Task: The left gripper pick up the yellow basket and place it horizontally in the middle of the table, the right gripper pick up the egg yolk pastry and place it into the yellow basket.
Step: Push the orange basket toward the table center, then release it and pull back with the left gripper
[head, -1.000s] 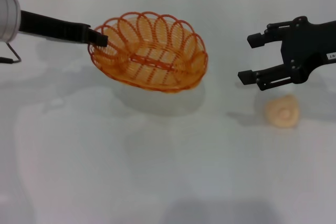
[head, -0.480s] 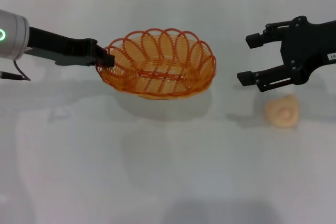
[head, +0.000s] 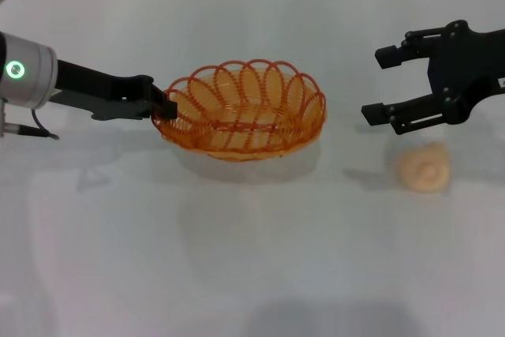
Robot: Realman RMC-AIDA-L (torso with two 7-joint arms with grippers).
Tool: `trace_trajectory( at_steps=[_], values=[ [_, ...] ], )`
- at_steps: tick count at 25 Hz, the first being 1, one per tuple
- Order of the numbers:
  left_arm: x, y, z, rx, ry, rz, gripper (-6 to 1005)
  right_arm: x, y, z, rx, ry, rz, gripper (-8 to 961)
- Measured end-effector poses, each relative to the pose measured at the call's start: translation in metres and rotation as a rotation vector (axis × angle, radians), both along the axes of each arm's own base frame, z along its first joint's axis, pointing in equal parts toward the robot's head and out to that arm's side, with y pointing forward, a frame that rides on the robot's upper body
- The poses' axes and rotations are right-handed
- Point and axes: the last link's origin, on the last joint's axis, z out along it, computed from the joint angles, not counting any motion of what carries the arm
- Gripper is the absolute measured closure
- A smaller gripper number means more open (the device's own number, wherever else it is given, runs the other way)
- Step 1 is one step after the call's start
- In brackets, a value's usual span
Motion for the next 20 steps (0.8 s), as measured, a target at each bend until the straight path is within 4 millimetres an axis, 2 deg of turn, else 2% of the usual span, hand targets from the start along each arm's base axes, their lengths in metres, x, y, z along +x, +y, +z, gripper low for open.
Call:
trace_trajectory(
  at_steps=[20],
  values=[
    [0.003, 0.006, -0.038, -0.005, 0.048, -0.016, 924, 0.000, -0.004, -0.001, -0.025, 0.003, 0.012, 141]
  ],
)
